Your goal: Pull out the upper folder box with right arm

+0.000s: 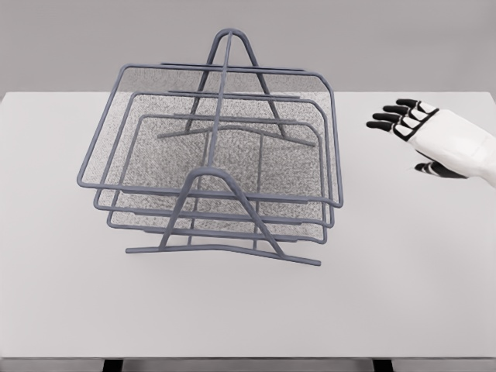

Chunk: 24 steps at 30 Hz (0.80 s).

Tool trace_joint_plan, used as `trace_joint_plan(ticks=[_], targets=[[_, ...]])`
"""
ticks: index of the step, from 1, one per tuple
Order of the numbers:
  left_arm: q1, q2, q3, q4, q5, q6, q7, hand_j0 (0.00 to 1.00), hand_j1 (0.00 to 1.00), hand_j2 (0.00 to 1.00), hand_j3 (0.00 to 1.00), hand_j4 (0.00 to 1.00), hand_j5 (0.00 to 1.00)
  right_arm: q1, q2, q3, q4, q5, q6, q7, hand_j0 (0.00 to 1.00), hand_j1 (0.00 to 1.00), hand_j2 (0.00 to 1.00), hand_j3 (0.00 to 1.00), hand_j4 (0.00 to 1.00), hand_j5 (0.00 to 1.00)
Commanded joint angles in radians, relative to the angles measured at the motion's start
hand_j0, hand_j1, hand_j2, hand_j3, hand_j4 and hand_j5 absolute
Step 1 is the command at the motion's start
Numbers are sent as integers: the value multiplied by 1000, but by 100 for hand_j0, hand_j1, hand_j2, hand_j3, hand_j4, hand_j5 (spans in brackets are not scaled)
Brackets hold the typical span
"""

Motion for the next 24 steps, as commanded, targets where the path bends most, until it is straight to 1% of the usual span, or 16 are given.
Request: trace_joint_plan(ticks=[1, 2, 3, 4, 5, 6, 7, 8, 10, 11, 12, 16, 20, 21, 22, 24], targets=[[0, 0, 0, 0, 0, 0, 0, 100, 100, 100, 100, 100, 100, 0, -4, -15, 7, -5, 1, 2, 100, 100, 100, 100, 100, 100], [0, 0, 0, 0, 0, 0, 0, 100, 100, 100, 100, 100, 100, 3, 9, -16, -8, -17, 1, 87, 100, 100, 100, 100, 100, 100], [0, 0, 0, 0, 0, 0, 0, 100, 100, 100, 100, 100, 100, 5, 107, -21, -25, -17, 1, 248, 100, 100, 100, 100, 100, 100], [0, 0, 0, 0, 0, 0, 0, 100, 100, 100, 100, 100, 100, 5, 205, -85, -31, -14, 1, 381, 100, 100, 100, 100, 100, 100], [0, 0, 0, 0, 0, 0, 0, 100, 100, 100, 100, 100, 100, -6, 204, -93, -25, -34, 1, 381, 100, 100, 100, 100, 100, 100], [0, 0, 0, 0, 0, 0, 0, 100, 100, 100, 100, 100, 100, -31, 194, -78, -18, -134, 1, 381, 100, 100, 100, 100, 100, 100], [0, 0, 0, 0, 0, 0, 0, 100, 100, 100, 100, 100, 100, -40, 142, -50, 25, -272, 1, 381, 100, 100, 100, 100, 100, 100], [0, 0, 0, 0, 0, 0, 0, 100, 100, 100, 100, 100, 100, -77, 89, 14, 70, -379, 1, 381, 100, 100, 100, 100, 100, 100], [0, 0, 0, 0, 0, 0, 0, 100, 100, 100, 100, 100, 100, -175, 49, 154, 102, -479, 1, 381, 100, 100, 100, 100, 100, 100], [0, 0, 0, 0, 0, 0, 0, 100, 100, 100, 100, 100, 100, -202, 21, 194, 114, -536, 1, 381, 100, 100, 100, 100, 100, 100], [0, 0, 0, 0, 0, 0, 0, 100, 100, 100, 100, 100, 100, -204, 4, 209, 114, -559, 1, 381, 100, 100, 100, 100, 100, 100], [0, 0, 0, 0, 0, 0, 0, 100, 100, 100, 100, 100, 100, -206, -11, 234, 111, -551, 1, 381, 100, 100, 100, 100, 100, 100], [0, 0, 0, 0, 0, 0, 0, 100, 100, 100, 100, 100, 100, -227, -22, 235, 107, -553, 1, 381, 100, 100, 100, 100, 100, 100], [0, 0, 0, 0, -1, 0, 0, 100, 100, 100, 100, 100, 100, -252, -17, 237, 105, -551, 1, 381, 100, 100, 100, 100, 100, 100], [2, 0, 0, 0, 0, 0, 0, 100, 100, 100, 100, 100, 100, -273, -16, 235, 101, -531, 1, 381, 100, 100, 100, 100, 100, 100], [0, 0, 0, 0, 0, 0, 0, 100, 100, 100, 100, 100, 100, -301, 29, 223, 105, -441, 1, 381, 100, 100, 100, 100, 100, 100]])
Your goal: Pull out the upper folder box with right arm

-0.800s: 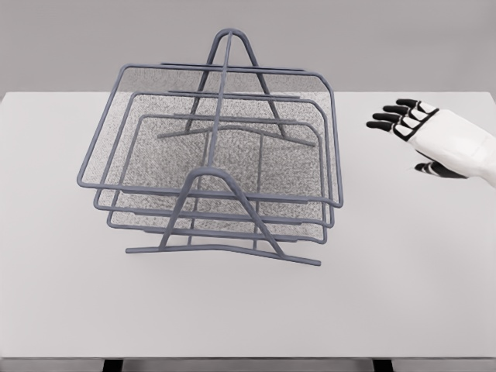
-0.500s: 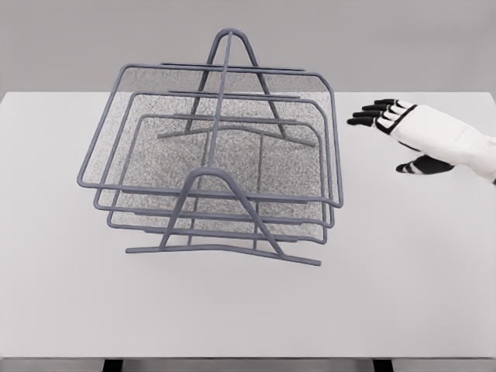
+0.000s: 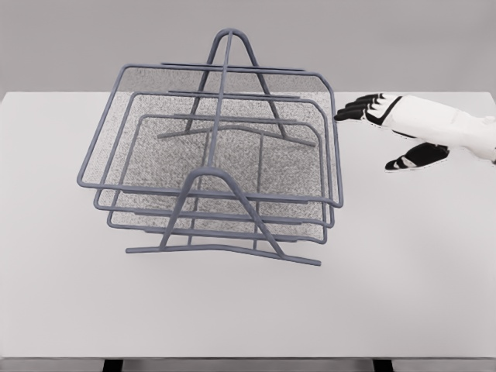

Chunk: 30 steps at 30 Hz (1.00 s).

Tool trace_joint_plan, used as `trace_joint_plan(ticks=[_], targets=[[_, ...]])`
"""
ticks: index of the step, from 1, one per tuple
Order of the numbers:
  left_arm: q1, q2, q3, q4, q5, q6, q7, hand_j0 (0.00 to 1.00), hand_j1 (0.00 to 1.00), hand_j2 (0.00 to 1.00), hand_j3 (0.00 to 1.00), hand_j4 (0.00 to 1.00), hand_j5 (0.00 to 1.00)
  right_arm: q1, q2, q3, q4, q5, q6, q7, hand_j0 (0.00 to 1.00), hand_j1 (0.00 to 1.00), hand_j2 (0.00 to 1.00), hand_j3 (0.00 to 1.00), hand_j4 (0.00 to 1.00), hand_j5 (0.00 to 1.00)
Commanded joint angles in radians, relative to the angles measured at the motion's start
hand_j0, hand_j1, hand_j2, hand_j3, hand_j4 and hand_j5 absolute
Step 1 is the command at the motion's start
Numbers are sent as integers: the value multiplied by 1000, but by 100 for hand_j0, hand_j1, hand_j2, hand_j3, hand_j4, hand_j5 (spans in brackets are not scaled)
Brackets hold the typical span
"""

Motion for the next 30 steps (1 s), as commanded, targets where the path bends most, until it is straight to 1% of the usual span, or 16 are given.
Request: trace_joint_plan(ticks=[1, 3, 5, 6, 7, 8, 9, 10, 12, 15, 17, 18, 20, 21, 22, 30], targets=[[0, 0, 0, -1, 1, 0, 0, 100, 100, 100, 100, 100, 100, 0, 21, -6, 4, 43, 2, 0, 100, 100, 100, 100, 100, 100], [0, 0, 0, -1, 1, 0, 0, 100, 100, 100, 100, 100, 100, 12, 21, -4, 5, 29, 2, 0, 100, 100, 100, 100, 100, 100], [0, 0, 0, -1, 1, 0, 0, 100, 100, 100, 100, 100, 100, 26, 17, -4, -5, -26, 2, 0, 100, 100, 100, 100, 100, 100], [0, 0, 0, -1, 1, 0, 0, 100, 100, 100, 100, 100, 100, 34, 15, -6, -8, -23, 2, 0, 100, 100, 100, 100, 100, 100], [0, 0, 0, -1, 1, 0, 0, 100, 100, 100, 100, 100, 100, 31, 8, -8, -34, -3, 2, 0, 100, 100, 100, 100, 100, 100], [0, 0, 0, -1, 1, 0, 0, 100, 100, 100, 100, 100, 100, 34, 12, -53, -39, 76, 2, -100, 100, 100, 100, 100, 100, 100], [0, 0, 0, -1, 1, 0, 0, 100, 100, 100, 100, 100, 100, 43, 18, -83, -45, 156, 2, -175, 100, 100, 100, 100, 100, 100], [0, 0, 0, -1, 1, 0, 0, 100, 100, 100, 100, 100, 100, 43, 18, -83, -42, 176, 2, -198, 100, 100, 100, 100, 100, 100], [0, 0, 0, -1, -1, 0, 0, 100, 100, 100, 100, 100, 100, 44, 23, -81, -44, 225, 2, -201, 100, 100, 100, 100, 100, 100], [0, 0, 0, -1, 1, 0, 0, 100, 100, 100, 100, 100, 100, 44, 66, -80, -45, 303, 2, -215, 100, 100, 100, 100, 100, 100], [0, 0, 0, -1, 1, 0, 0, 100, 100, 100, 100, 100, 100, 46, 67, -54, -48, 331, 2, -215, 100, 100, 100, 100, 100, 100], [0, 0, 0, -1, 1, 0, 0, 100, 100, 100, 100, 100, 100, 46, 80, -34, -47, 340, 2, -215, 100, 100, 100, 100, 100, 100], [0, 0, 0, -1, 1, 0, 0, 100, 100, 100, 100, 100, 100, 46, 80, -11, -48, 351, 2, -215, 100, 100, 100, 100, 100, 100], [0, 0, 0, -1, 0, 0, 0, 100, 100, 100, 100, 100, 100, 46, 98, 5, -47, 366, 2, -214, 100, 100, 100, 100, 100, 100], [0, 0, 0, -1, 1, 0, 0, 100, 100, 100, 100, 100, 100, 46, 106, 8, -47, 388, 2, -214, 100, 100, 100, 100, 100, 100], [0, 0, 0, -1, 1, 0, 0, 100, 100, 100, 100, 100, 100, 83, 107, 31, -45, 432, 2, -214, 100, 100, 100, 100, 100, 100]])
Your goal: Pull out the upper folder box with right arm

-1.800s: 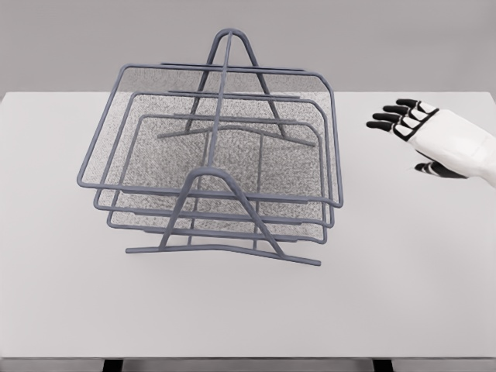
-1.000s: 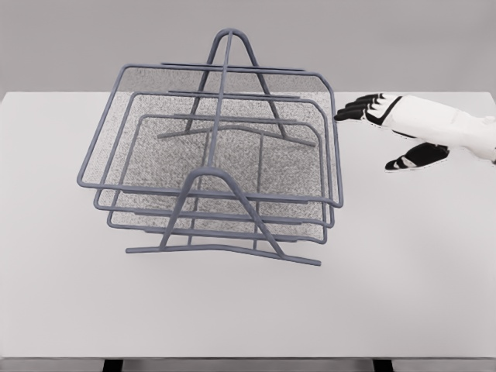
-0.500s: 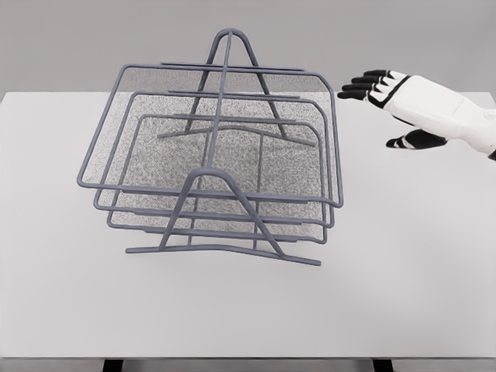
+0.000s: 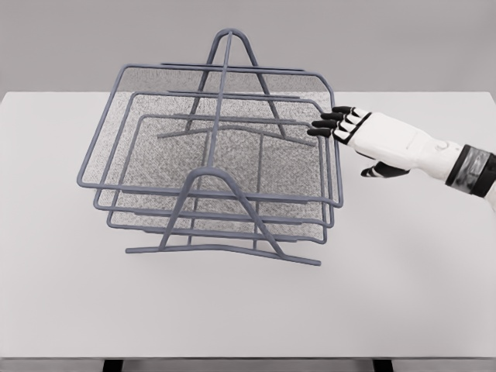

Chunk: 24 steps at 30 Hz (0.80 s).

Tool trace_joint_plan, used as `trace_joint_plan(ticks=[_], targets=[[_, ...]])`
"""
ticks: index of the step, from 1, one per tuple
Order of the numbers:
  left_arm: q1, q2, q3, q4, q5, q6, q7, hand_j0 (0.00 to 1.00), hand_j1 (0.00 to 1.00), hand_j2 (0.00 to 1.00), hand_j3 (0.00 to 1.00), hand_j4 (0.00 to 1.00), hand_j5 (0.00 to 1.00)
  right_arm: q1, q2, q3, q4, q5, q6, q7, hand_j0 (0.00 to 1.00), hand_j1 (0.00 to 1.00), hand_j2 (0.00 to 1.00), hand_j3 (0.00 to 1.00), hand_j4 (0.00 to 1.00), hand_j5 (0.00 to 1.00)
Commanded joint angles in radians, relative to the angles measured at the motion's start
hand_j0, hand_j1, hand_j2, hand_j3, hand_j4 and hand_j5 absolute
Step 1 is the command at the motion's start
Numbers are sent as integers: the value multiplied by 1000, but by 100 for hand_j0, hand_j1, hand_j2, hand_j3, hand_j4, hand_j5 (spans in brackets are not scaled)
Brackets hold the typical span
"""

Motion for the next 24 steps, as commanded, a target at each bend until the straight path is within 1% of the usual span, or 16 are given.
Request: trace_joint_plan(ticks=[1, 9, 10, 21, 24], targets=[[0, 0, -1, 1, 1, 0, 0, 100, 100, 100, 100, 100, 100, -1, 6, 14, 0, 57, -16, 7, 100, 100, 100, 100, 100, 100], [0, 0, -1, 1, 1, 0, 0, 100, 100, 100, 100, 100, 100, 5, -12, 3, -1, 51, -16, 7, 100, 100, 100, 100, 100, 100], [0, 0, -1, 1, 1, 0, 0, 100, 100, 100, 100, 100, 100, 3, -26, 1, -1, 47, -16, 7, 100, 100, 100, 100, 100, 100], [0, 0, -1, 1, 1, 0, 0, 100, 100, 100, 100, 100, 100, 2, -68, -3, -1, 43, -16, 7, 100, 100, 100, 100, 100, 100], [0, 0, -1, 1, 1, 0, 0, 100, 100, 100, 100, 100, 100, 5, -78, -23, -1, 43, -16, 6, 100, 100, 100, 100, 100, 100]])
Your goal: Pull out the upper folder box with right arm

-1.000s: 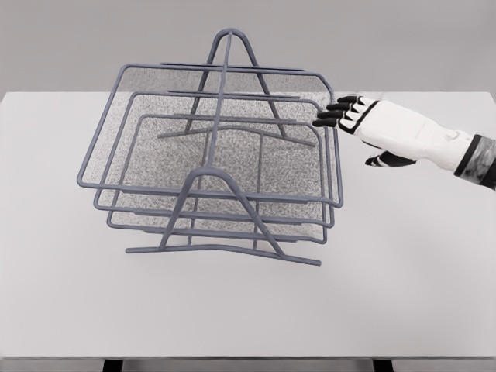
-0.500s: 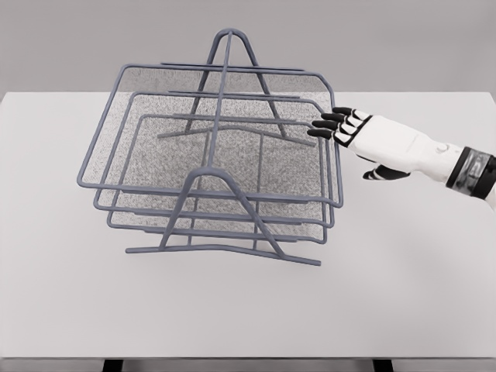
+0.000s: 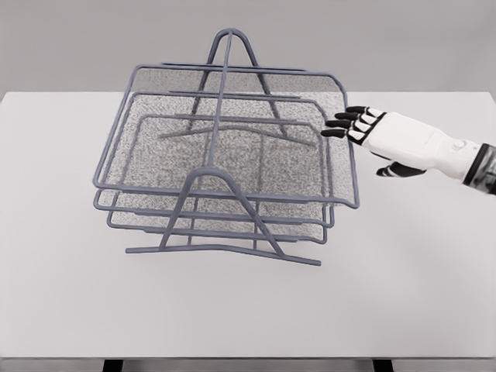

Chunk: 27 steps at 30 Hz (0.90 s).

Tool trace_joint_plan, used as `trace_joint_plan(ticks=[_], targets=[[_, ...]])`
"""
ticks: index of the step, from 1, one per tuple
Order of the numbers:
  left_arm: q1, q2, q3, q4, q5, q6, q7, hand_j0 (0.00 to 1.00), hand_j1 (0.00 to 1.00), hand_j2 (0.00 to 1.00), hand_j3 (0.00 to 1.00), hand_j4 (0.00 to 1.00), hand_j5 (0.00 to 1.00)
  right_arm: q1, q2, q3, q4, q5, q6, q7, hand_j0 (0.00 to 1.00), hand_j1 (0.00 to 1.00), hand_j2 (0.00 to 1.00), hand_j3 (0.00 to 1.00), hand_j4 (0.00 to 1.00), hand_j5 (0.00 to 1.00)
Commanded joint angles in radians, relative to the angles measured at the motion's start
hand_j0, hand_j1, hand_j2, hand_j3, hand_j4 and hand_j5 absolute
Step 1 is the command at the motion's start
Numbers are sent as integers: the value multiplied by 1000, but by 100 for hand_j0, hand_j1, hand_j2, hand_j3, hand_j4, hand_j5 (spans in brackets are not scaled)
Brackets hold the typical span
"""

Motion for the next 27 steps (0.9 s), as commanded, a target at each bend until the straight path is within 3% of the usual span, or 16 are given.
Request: trace_joint_plan(ticks=[1, 12, 14, 27], targets=[[0, 0, 0, 0, 0, 0, 0, 100, 100, 100, 100, 100, 100, 0, -10, -11, 8, 54, -3, 3, 100, 100, 100, 100, 100, 100], [0, 0, 0, 0, 0, 0, 0, 100, 100, 100, 100, 100, 100, 12, -64, -13, 6, 52, -3, 0, 100, 100, 100, 100, 100, 100], [0, 0, 0, 0, 0, 0, 0, 100, 100, 100, 100, 100, 100, 46, -72, -70, -3, 41, -3, 1, 100, 100, 100, 100, 100, 100], [0, 0, 0, 0, 0, 0, 0, 100, 100, 100, 100, 100, 100, 51, -125, -100, -8, 0, -3, 1, 100, 100, 100, 100, 100, 100]])
